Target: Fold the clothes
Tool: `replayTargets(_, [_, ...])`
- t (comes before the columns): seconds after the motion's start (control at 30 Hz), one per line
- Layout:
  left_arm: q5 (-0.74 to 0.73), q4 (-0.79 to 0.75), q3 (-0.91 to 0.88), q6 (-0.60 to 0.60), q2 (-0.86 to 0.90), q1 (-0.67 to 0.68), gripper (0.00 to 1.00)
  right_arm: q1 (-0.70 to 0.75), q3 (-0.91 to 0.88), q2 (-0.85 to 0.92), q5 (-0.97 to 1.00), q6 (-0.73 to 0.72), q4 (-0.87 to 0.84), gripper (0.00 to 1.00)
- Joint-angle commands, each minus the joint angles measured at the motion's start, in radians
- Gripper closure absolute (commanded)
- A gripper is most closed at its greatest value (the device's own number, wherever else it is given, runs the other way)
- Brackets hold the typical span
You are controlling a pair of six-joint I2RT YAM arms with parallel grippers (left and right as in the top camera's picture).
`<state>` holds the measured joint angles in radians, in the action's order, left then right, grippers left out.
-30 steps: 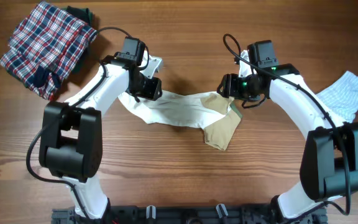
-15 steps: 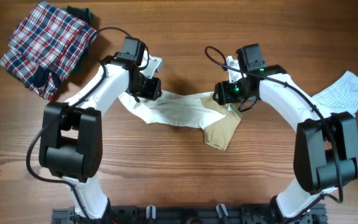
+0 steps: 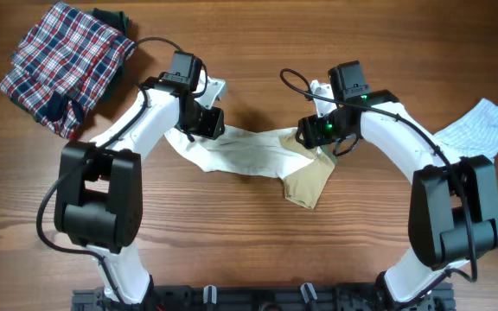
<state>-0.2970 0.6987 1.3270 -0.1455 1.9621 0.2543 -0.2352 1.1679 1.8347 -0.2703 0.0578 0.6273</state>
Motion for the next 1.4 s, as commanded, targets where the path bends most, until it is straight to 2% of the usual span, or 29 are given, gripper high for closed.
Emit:
replayTargets(0.0, [0.006,-0.003,-0.005,-0.009,0.007,-0.001,0.61,-0.004,0.002,0.026,-0.031,0.022,0.000,0.34])
replayTargets(0.1, [0.006,-0.004,-0.005,-0.009,0.007,-0.001,0.61,-0.004,0.002,0.028,-0.058,0.043,-0.001,0.37])
replayTargets(0.4, [0.006,-0.003,-0.005,-0.009,0.007,-0.001,0.61,-0.004,0.002,0.079,-0.060,0.045,0.002,0.37])
replayTargets(0.5, [0.006,-0.004,-0.005,-0.009,0.007,-0.001,0.61,-0.004,0.002,0.082,-0.060,0.045,0.000,0.40])
replayTargets(0.53, [0.006,-0.004,-0.005,-0.009,0.007,-0.001,0.61,-0.004,0.002,0.082,-0.060,0.045,0.000,0.43])
replayTargets(0.6, [0.006,-0.004,-0.005,-0.009,0.007,-0.001,0.61,-0.004,0.002,0.082,-0.060,0.044,-0.006,0.61])
replayTargets(0.63, [0.006,-0.004,-0.005,-0.009,0.007,-0.001,0.61,-0.004,0.002,0.081,-0.060,0.044,-0.010,0.66])
replayTargets(0.9, [0.007,-0.003,-0.005,-0.009,0.007,-0.001,0.60,-0.003,0.006,0.067,-0.060,-0.019,-0.006,0.96])
replayTargets(1.13, [0.033,-0.004,-0.005,-0.008,0.007,-0.001,0.46,-0.003,0.006,-0.032,-0.060,-0.105,0.085,0.96])
replayTargets(1.2, [0.033,-0.007,-0.005,-0.008,0.007,-0.001,0.38,-0.003,0.006,-0.060,-0.060,-0.135,0.121,0.96])
replayTargets(1.27, [0.033,-0.008,-0.005,-0.008,0.007,-0.001,0.23,-0.003,0.006,-0.075,-0.060,-0.152,0.150,0.96])
replayTargets(1.37, [0.033,-0.007,-0.005,-0.008,0.007,-0.001,0.09,-0.003,0.006,-0.081,-0.060,-0.200,0.200,0.96])
